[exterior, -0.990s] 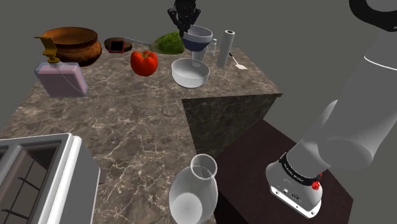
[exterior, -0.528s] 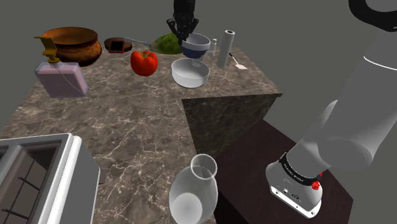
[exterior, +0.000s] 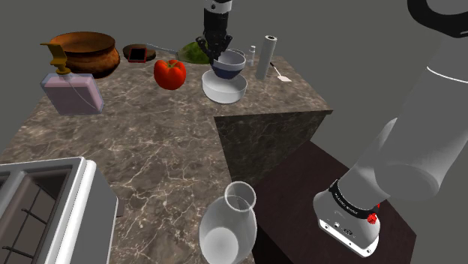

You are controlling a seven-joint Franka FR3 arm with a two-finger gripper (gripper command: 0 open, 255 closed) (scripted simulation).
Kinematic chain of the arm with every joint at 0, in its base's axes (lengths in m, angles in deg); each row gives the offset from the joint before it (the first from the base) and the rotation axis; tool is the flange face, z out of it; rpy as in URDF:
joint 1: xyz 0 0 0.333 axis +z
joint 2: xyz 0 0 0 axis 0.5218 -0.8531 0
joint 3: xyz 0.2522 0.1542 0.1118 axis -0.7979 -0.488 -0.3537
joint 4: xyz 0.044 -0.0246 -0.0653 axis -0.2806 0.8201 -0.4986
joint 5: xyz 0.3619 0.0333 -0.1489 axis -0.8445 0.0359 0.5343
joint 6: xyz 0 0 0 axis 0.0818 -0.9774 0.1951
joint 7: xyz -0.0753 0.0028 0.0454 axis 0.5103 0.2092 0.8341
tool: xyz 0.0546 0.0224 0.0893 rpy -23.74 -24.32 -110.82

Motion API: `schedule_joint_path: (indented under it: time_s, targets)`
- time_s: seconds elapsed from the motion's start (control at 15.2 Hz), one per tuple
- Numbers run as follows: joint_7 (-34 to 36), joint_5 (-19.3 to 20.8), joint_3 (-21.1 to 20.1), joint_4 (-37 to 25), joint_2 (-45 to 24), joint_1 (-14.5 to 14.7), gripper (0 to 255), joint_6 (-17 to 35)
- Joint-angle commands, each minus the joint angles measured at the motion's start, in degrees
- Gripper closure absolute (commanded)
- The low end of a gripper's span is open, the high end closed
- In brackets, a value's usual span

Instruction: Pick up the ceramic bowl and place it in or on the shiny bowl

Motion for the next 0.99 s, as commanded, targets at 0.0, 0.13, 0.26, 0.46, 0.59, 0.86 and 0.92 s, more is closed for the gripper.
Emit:
schedule_joint_path:
  time_s: [0.0,0.13,0.26,0.46,0.59,0.86,0.92]
  targets:
    - [0.01,0.02,0.04,1.02,-0.31,-0.05,255,1.38]
    - [0.09,0.05,0.04,2.13,-0.63,-0.06,255,2.82]
    - [0.16,0.08,0.05,3.00,-0.91,-0.06,255,3.96]
    - [0.16,0.08,0.05,2.98,-0.92,-0.06,255,3.96]
    - [0.16,0.08,0.05,2.98,-0.92,-0.06,255,3.96]
    - [0.16,0.08,0.05,2.99,-0.92,-0.07,0,3.96]
    - [0.16,0.08,0.05,3.00,-0.91,-0.07,0,3.97]
